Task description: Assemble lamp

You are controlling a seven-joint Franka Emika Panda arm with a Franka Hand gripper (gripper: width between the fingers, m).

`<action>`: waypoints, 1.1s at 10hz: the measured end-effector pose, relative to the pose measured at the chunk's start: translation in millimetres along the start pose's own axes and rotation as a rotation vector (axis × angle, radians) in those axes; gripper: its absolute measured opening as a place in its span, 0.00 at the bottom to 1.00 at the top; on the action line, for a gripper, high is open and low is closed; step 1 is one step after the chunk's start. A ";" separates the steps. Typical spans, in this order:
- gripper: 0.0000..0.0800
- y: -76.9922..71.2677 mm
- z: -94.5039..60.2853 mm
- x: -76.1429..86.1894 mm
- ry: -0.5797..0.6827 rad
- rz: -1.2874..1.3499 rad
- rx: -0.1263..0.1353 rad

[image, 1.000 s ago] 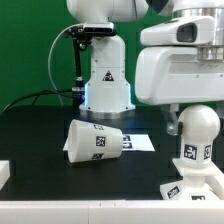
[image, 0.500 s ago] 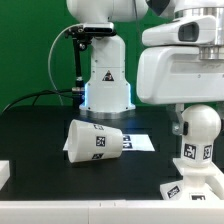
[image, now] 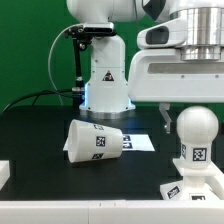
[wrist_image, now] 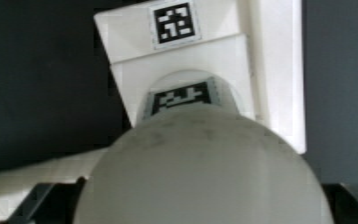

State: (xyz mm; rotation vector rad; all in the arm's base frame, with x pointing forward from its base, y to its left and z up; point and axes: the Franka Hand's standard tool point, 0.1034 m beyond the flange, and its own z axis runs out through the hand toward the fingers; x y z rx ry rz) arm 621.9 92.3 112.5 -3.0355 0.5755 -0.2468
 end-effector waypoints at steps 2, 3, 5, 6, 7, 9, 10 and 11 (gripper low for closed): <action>0.72 4.2 -0.4 2.9 -0.010 0.144 0.020; 0.72 4.1 -0.3 2.8 -0.010 0.138 0.020; 0.86 3.5 0.0 1.7 -0.013 0.019 0.012; 0.86 1.0 -1.3 0.7 -0.020 -0.139 0.000; 0.87 -0.2 -3.9 2.0 -0.029 -0.358 -0.015; 0.87 -5.5 -7.6 -0.5 -0.052 -0.621 -0.031; 0.87 -4.5 -6.7 -0.2 -0.053 -0.689 -0.029; 0.87 -3.6 -6.4 0.1 -0.055 -0.763 -0.027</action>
Offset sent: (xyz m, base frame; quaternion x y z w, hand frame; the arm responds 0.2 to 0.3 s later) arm 0.0000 0.0000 0.0000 0.0000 0.0000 -0.0650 0.9979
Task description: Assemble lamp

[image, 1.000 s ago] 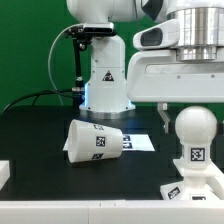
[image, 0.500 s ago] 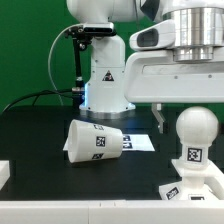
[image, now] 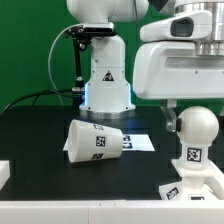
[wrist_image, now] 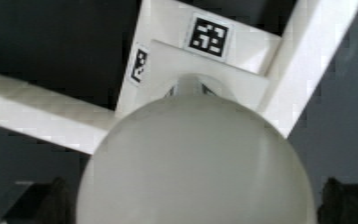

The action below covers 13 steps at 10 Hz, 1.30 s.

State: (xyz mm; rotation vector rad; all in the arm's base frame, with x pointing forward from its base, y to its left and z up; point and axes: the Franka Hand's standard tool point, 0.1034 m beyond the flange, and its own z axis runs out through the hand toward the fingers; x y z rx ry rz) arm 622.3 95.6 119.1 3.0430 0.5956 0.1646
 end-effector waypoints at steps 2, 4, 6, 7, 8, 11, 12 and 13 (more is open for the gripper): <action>0.87 -0.4 1.2 -0.6 -0.007 -0.235 -0.021; 0.87 0.8 0.3 0.2 -0.019 -0.487 -0.044; 0.87 1.2 1.0 -0.5 -0.019 -0.480 -0.043; 0.72 1.3 0.9 -0.4 -0.019 -0.461 -0.044; 0.72 1.3 1.0 -0.4 -0.019 -0.462 -0.044; 0.72 0.8 1.2 2.1 0.008 -0.226 -0.046; 0.72 2.3 1.1 2.8 0.019 -0.073 -0.038; 0.72 2.4 0.8 3.6 0.026 0.065 -0.033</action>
Offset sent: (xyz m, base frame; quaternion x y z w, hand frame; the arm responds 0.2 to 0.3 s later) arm 0.0047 0.0005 0.0075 -0.0244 -0.0159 -0.3484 0.9369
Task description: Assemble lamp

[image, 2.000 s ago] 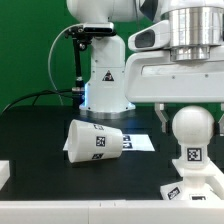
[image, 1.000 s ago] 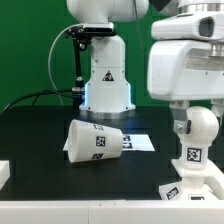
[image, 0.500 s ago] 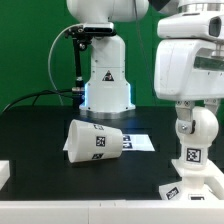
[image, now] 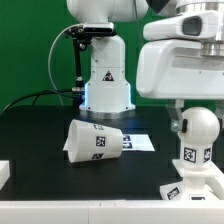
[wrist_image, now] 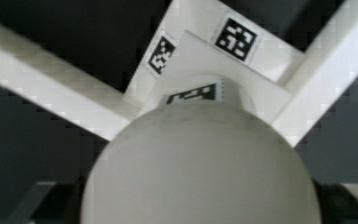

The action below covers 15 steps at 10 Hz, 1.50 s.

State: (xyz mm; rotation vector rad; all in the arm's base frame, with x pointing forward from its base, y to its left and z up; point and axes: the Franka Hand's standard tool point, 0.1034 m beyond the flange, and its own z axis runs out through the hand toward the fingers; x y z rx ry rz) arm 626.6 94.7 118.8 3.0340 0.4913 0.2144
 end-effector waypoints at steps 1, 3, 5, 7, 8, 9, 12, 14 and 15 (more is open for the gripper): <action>0.72 1.5 -0.1 0.6 0.006 0.135 0.002; 0.72 6.6 -0.8 1.0 0.013 0.357 0.013; 0.72 8.6 -1.2 0.8 0.013 0.450 0.012; 0.72 9.1 -1.0 0.4 0.011 0.584 0.013; 0.72 7.1 -0.1 -0.7 0.004 0.725 0.010; 0.72 2.1 0.4 -3.2 -0.015 0.843 0.001; 0.72 -0.3 2.5 -8.8 -0.057 1.381 0.041; 0.72 -2.1 3.3 -8.8 -0.102 1.642 0.100; 0.72 -2.0 3.3 -8.9 -0.103 1.642 0.103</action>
Offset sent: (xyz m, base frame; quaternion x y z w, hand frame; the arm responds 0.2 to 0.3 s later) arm 0.0000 0.0000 0.0000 0.0000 0.0000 0.1938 0.9810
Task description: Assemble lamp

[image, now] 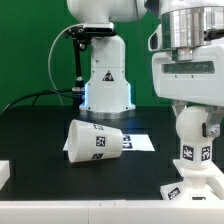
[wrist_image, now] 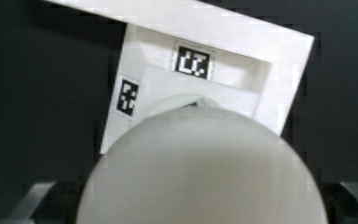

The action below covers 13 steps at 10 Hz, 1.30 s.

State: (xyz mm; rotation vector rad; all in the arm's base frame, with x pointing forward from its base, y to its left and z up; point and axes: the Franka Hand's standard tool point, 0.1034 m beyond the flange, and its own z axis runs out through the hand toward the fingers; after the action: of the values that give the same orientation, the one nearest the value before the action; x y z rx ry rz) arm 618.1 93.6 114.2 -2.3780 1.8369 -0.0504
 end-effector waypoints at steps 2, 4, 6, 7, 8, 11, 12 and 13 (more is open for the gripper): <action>0.82 0.2 0.5 -0.4 0.000 -0.057 -0.001; 0.86 1.0 0.2 -4.7 -0.001 -0.360 -0.022; 0.87 1.8 0.0 -11.8 -0.023 -0.692 -0.036; 0.87 1.9 0.1 -10.6 -0.023 -0.766 -0.035; 0.87 2.0 0.2 -10.0 -0.025 -0.851 -0.034; 0.87 2.1 -0.1 -8.5 -0.014 -1.210 -0.049; 0.87 2.2 0.0 -8.7 -0.014 -1.350 -0.055; 0.87 1.9 0.2 -9.4 -0.004 -1.515 -0.069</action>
Offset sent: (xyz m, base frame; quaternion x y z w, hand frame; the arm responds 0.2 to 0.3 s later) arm -0.0044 0.0142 0.0038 -0.0484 -0.0159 -0.3558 0.9332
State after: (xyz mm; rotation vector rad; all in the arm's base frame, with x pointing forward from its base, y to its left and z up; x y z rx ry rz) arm 613.9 102.2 114.4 -3.0949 -0.3085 -0.1194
